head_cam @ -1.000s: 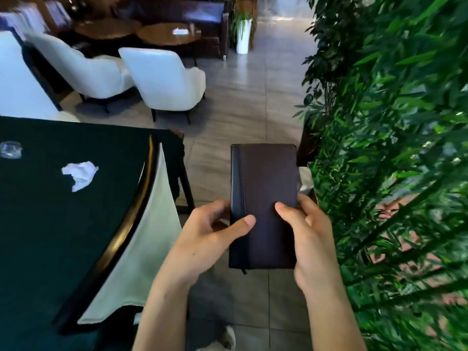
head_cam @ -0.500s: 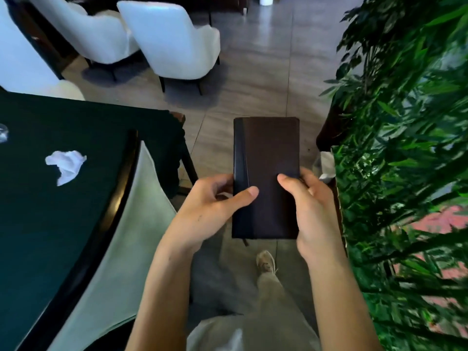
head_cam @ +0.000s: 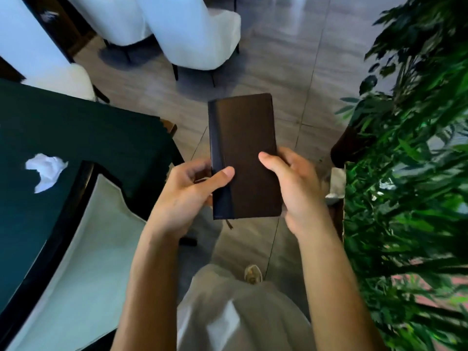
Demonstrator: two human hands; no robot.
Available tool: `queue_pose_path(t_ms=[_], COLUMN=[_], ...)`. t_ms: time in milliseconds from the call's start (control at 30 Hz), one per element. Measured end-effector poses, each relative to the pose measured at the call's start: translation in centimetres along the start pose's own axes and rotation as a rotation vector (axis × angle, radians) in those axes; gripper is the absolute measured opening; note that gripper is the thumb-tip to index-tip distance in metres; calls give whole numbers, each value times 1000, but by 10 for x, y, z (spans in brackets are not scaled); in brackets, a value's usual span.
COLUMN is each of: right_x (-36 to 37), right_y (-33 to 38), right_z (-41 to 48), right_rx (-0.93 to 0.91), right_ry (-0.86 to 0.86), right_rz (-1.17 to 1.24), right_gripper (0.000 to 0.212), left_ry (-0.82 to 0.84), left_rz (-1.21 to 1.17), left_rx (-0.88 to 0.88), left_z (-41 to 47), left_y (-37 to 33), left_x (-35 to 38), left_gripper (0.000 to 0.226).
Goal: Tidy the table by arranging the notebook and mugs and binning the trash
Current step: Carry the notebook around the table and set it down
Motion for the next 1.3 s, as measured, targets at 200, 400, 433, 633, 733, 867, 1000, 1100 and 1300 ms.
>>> queue_pose_path(t_ms=[200,400,433,633,733,867,1000,1100,1300], right_x=[35,87,100,185,235,302,363,404,468], right_y=[5,25,29,62,79,83,71,50,-4], right_z=[57,131,143,224,257,291,308,314,345], right_rx=[35,52,53,56,30,8,17,65,196], right_ry=[122,163,174,249,288,383,542,683,832], right_rz=[-18,-55,-62,-129,-196,-228,-364,-533,-708], right_gripper=[20,29,28,30,30,25,36,41,43], left_ry=[-103,-235,-245,-355,-434,-554,-698,-837,-1057], left_rz=[-23,-4,-15,46,140,138,153,180,3], left_rx=[-2,30,37,75,100,107,70,24,-100], left_z=[41,103,115,188,216,233,226,209,189], left_y=[4,-4,-6,-31,-48,-60,-50,-36,23], left_x=[-32,-87,-99,-176,-221,-279,-329,-362,-401], left_gripper=[16,20,18,20,22,22,28,36,41])
Point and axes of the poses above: each hand's wrist, its own z-axis towards the middle knuckle, its own x-axis out of the palm, y = z × x, the point moved 10 cm from there along z, towards the middle knuckle, and after that the axes turned 8 degrees about x, right-handed, at the moved point
